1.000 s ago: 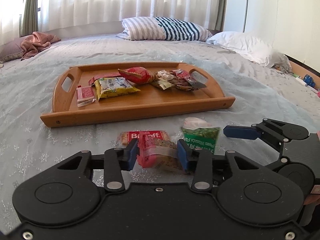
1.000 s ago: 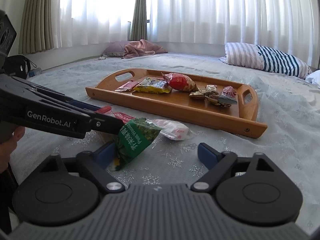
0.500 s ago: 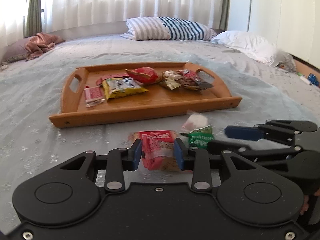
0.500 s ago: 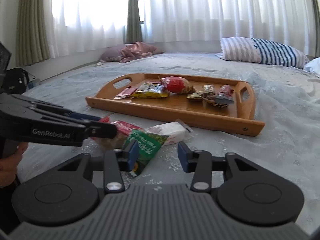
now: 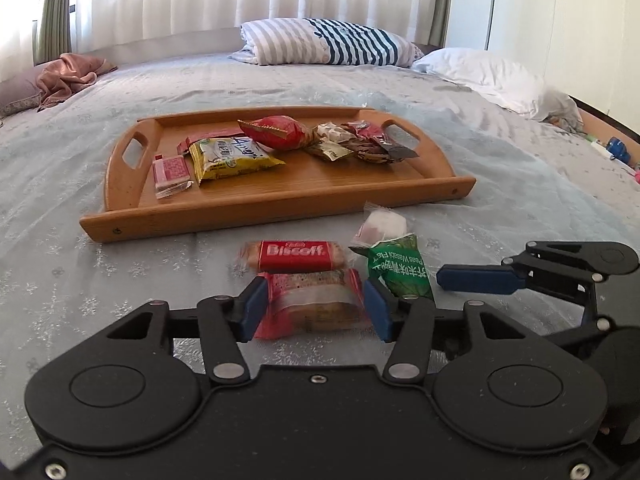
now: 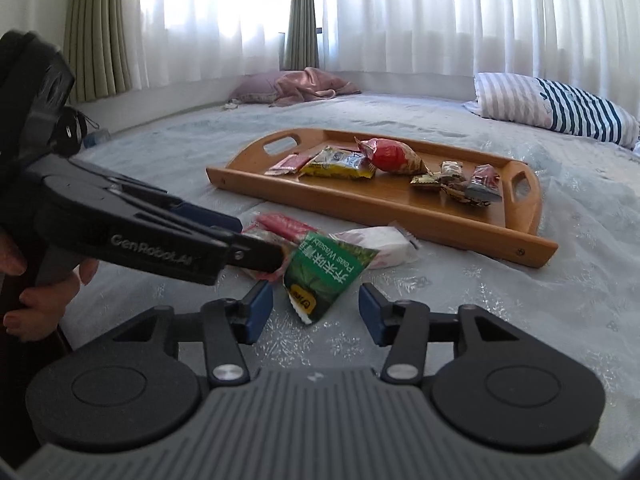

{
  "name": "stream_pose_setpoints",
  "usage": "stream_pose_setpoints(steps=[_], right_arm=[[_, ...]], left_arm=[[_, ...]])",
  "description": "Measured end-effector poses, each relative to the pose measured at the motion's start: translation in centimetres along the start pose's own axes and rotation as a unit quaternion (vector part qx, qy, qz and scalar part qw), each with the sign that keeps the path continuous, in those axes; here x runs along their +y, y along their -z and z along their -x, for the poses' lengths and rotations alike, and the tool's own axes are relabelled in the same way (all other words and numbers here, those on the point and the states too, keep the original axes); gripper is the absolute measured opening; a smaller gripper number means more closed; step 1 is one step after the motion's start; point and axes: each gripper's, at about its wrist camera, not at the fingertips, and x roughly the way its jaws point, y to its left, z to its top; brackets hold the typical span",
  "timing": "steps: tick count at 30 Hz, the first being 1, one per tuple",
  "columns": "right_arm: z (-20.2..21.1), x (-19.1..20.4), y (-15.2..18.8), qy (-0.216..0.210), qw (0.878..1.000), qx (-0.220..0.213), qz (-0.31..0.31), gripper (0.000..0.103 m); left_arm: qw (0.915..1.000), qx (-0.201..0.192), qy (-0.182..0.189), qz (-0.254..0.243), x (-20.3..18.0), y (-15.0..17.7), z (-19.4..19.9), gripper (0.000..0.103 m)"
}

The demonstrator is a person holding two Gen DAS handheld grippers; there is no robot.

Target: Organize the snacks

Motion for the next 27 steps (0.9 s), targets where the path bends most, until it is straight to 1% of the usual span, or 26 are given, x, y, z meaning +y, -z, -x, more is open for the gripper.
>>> stream_pose_setpoints(steps=[5, 6, 8, 9, 11, 12, 17, 18, 19, 20, 21, 22, 23, 25, 27], right_arm=[[-0.3, -0.3, -0.3, 0.010, 1.000, 0.004, -0.010, 0.066], [-0.4, -0.3, -0.4, 0.011, 1.000, 0.005, -0.011, 0.067], [-0.5, -0.4, -0.6, 0.014, 1.000, 0.006, -0.012, 0.067], [-0.6, -0.4, -0.6, 0.015, 1.000, 0.006, -0.013, 0.068], [-0.8, -0.4, -0.8, 0.017, 1.000, 0.005, -0.013, 0.068], [-0.8, -0.3, -0.9, 0.018, 1.000, 0.005, -0.013, 0.068], [-1.6, 0.2, -1.4, 0.031, 0.999, 0.008, -0.004, 0.068], [-1.8, 0.4, -1.4, 0.034, 0.999, 0.010, -0.001, 0.068], [-1.9, 0.5, -1.4, 0.037, 0.999, 0.011, 0.002, 0.064], [-1.9, 0.6, -1.4, 0.039, 0.999, 0.011, 0.003, 0.057], [-1.9, 0.7, -1.4, 0.039, 0.999, 0.011, 0.004, 0.047], [-1.8, 0.7, -1.3, 0.040, 0.999, 0.009, 0.002, 0.042], [-1.7, 0.7, -1.2, 0.042, 0.999, 0.006, 0.000, 0.041], [-1.3, 0.4, -1.1, 0.046, 0.999, 0.000, -0.011, 0.039], [-1.0, 0.0, -1.1, 0.051, 0.998, -0.007, -0.026, 0.039]], left_arm=[[0.9999, 0.009, -0.007, -0.006, -0.5, -0.2, -0.9, 0.053], [0.9999, 0.006, -0.006, -0.007, -0.5, -0.2, -0.8, 0.049], [1.0000, 0.003, -0.006, -0.006, -0.5, -0.3, -0.5, 0.045], [1.0000, 0.002, -0.006, -0.006, -0.5, -0.3, -0.4, 0.041], [0.9999, -0.003, -0.009, -0.005, -0.3, -0.4, 0.1, 0.039], [0.9999, -0.006, -0.010, -0.004, -0.2, -0.5, 0.3, 0.035], [0.9997, -0.006, -0.022, -0.002, 0.4, -0.6, 0.8, 0.032], [0.9997, -0.006, -0.024, -0.001, 0.6, -0.6, 0.9, 0.033], [0.9996, -0.007, -0.026, 0.001, 0.7, -0.6, 1.0, 0.036], [0.9996, -0.010, -0.028, 0.003, 0.8, -0.6, 1.1, 0.038], [0.9994, -0.013, -0.033, 0.003, 0.9, -0.5, 1.2, 0.045], [0.9991, -0.014, -0.039, 0.001, 0.9, -0.4, 1.3, 0.051], [0.9989, -0.016, -0.045, -0.002, 0.9, -0.3, 1.3, 0.054], [0.9987, -0.018, -0.047, -0.005, 1.0, -0.1, 1.4, 0.068], [0.9992, -0.016, -0.037, -0.004, 1.1, 0.2, 1.4, 0.074]])
